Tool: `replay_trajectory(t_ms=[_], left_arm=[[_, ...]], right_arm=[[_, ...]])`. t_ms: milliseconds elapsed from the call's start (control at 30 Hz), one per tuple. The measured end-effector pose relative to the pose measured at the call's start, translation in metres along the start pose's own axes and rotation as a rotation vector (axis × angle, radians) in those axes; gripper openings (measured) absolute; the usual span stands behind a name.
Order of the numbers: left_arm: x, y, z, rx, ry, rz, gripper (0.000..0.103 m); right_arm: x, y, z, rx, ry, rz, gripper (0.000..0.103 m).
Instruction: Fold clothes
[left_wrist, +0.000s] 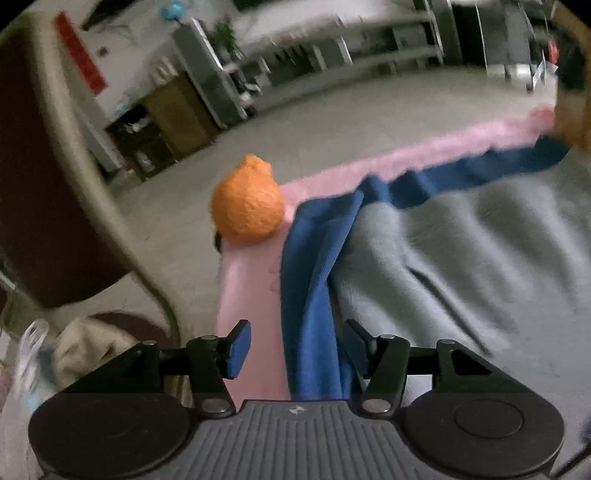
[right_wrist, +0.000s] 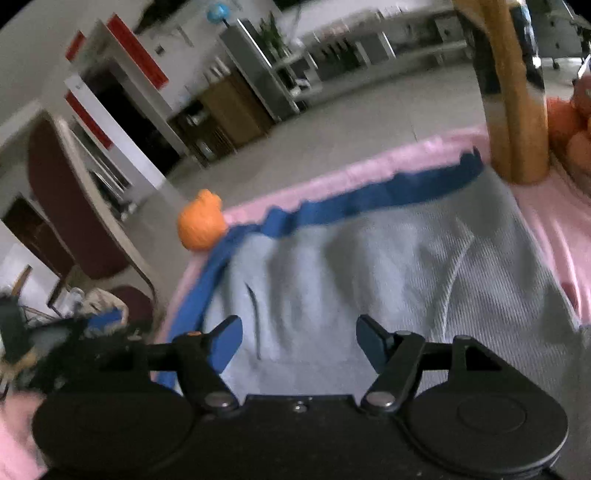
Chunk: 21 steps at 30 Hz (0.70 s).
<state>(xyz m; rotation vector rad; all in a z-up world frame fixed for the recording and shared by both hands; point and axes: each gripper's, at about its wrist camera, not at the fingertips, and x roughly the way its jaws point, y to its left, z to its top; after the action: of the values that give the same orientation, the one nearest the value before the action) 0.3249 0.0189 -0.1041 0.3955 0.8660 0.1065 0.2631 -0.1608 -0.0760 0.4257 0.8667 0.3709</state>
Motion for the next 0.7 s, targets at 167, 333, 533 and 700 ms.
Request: replay_trajectory(t_ms=[167, 333, 533, 700], left_arm=[[0.061, -0.014, 0.023, 0.128, 0.023, 0.037, 0.054], [0.092, -0.034, 0.045, 0.239, -0.004, 0.126, 0.043], [0.097, -0.035, 0.054, 0.238, -0.038, 0.131, 0.005], [0.039, 0.007, 0.053, 0.081, -0.161, 0.068, 0.004]], right_arm=[[0.008, -0.019, -0.002, 0.009, 0.033, -0.045, 0.069], [0.008, -0.031, 0.0, 0.078, 0.043, -0.035, 0.071], [0.017, -0.035, -0.004, 0.091, 0.061, -0.042, 0.071], [0.015, -0.033, -0.004, 0.096, 0.034, -0.026, 0.071]])
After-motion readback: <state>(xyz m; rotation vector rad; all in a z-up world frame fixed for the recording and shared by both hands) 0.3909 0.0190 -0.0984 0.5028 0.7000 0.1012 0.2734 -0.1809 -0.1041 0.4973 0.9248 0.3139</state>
